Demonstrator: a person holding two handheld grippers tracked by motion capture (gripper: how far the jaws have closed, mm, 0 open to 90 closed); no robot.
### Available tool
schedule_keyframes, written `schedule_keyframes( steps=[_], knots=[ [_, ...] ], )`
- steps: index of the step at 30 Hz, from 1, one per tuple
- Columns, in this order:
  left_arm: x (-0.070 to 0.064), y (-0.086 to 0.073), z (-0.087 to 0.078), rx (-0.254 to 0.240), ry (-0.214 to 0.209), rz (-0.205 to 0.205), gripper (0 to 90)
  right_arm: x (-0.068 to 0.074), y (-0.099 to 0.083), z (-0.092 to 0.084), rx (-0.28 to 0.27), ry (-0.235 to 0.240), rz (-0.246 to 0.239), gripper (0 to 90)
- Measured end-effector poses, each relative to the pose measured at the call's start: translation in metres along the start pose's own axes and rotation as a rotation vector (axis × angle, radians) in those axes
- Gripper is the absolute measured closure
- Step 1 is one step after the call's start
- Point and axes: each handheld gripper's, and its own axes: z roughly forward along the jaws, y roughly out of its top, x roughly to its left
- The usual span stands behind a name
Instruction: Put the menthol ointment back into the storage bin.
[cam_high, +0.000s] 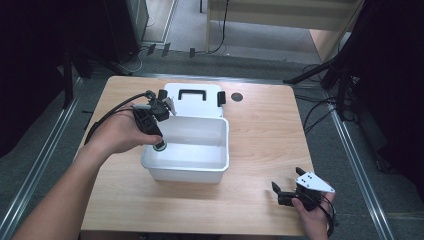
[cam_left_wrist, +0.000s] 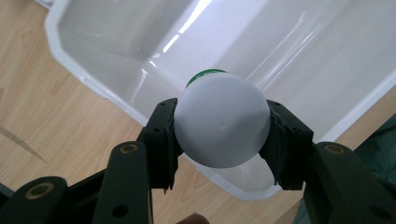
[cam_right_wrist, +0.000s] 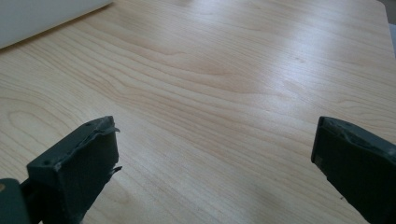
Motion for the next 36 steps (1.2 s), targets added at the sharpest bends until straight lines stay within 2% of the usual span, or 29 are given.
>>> schedule_keyframes(
  steps=[4, 14, 22, 25, 32, 36],
  knots=[
    [-0.002, 0.001, 0.009, -0.011, -0.01, 0.0, 51.3, 0.0, 0.0, 0.0, 0.001, 0.001, -0.001, 0.9],
    [-0.001, 0.003, 0.032, 0.03, -0.016, 0.026, 51.2, 0.001, 0.0, 0.001, 0.006, 0.001, -0.006, 0.9],
    [0.0, 0.003, 0.048, 0.03, -0.024, 0.013, 51.2, 0.001, 0.0, 0.001, 0.009, 0.004, -0.014, 0.9],
    [0.0, 0.005, 0.053, 0.038, -0.026, 0.022, 51.2, 0.001, 0.0, 0.001, 0.01, 0.006, -0.018, 0.9],
    [0.0, 0.007, 0.065, 0.042, -0.035, 0.028, 51.2, 0.002, 0.001, 0.001, 0.013, 0.006, -0.019, 0.9],
    [-0.001, 0.008, 0.07, 0.021, -0.034, 0.019, 51.2, 0.002, 0.0, 0.001, 0.013, 0.008, -0.018, 0.9]
  ],
)
